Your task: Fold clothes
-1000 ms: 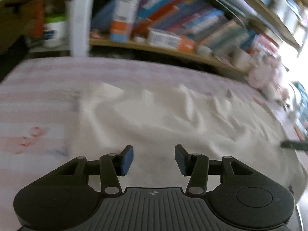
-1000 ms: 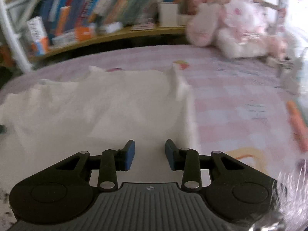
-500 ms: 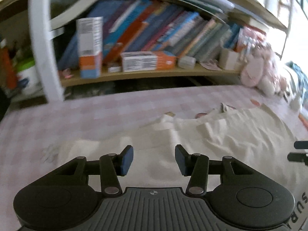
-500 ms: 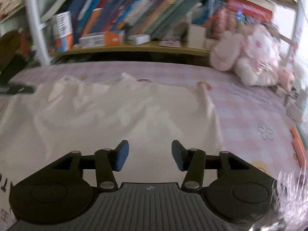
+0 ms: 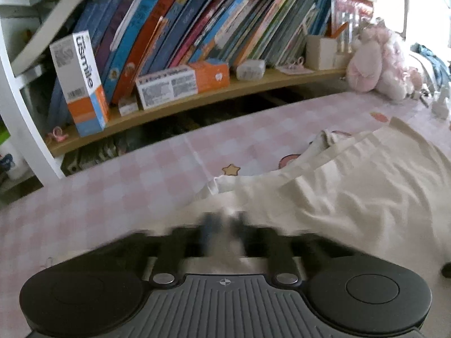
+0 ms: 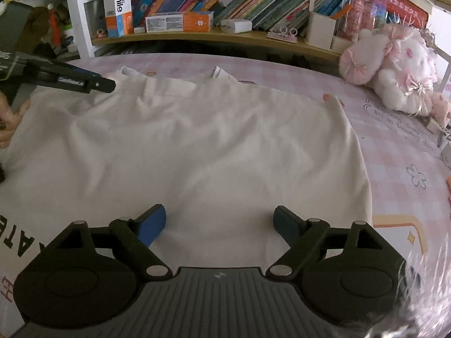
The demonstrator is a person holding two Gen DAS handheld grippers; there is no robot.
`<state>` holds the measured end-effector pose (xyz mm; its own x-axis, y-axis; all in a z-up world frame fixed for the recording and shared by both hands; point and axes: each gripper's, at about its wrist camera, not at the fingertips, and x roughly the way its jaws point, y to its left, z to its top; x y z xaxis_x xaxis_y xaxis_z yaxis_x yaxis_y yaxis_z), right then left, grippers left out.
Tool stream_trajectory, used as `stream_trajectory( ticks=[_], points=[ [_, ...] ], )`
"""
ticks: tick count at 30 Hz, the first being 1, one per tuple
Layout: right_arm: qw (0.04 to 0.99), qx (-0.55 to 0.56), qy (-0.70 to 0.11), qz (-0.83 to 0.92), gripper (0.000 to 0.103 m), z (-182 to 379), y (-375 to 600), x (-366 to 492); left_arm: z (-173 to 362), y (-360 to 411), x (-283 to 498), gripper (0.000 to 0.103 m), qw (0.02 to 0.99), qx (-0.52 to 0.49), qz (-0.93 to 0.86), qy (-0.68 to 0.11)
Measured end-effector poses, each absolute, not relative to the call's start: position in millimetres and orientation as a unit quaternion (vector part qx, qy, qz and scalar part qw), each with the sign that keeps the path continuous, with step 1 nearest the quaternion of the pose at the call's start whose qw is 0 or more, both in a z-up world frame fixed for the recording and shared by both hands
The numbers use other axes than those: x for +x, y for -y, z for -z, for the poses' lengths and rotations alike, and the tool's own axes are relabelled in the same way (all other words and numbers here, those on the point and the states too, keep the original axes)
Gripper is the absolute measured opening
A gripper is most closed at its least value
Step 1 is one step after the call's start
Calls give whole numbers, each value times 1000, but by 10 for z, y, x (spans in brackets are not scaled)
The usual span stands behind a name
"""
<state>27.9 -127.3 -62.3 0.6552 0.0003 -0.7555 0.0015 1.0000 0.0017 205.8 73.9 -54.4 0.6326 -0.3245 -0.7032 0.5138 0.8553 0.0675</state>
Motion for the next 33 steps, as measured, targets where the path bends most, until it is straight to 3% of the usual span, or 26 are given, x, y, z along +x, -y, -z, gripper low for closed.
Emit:
stream_trajectory(
  ticks=[6,9,13,23,33],
  points=[
    [909,1,-416,-2,88,623,1277,289,611,-885,2252,7,904,44,197,-376],
    [909,0,-417,-5,90,627,1282,301,581,-946,2274,20,905,30,188,-380],
    [909,-2,-417,-10,92,632,1289,309,383,-1140,2076,24,920,-2,167,-355],
    [909,-1,-415,-19,97,633,1286,318,181,-1244,865,67,915,-8,177,-361],
    [908,50,-415,-8,95,305,1727,-140,281,-946,263,83,902,-21,118,-414]
  ],
)
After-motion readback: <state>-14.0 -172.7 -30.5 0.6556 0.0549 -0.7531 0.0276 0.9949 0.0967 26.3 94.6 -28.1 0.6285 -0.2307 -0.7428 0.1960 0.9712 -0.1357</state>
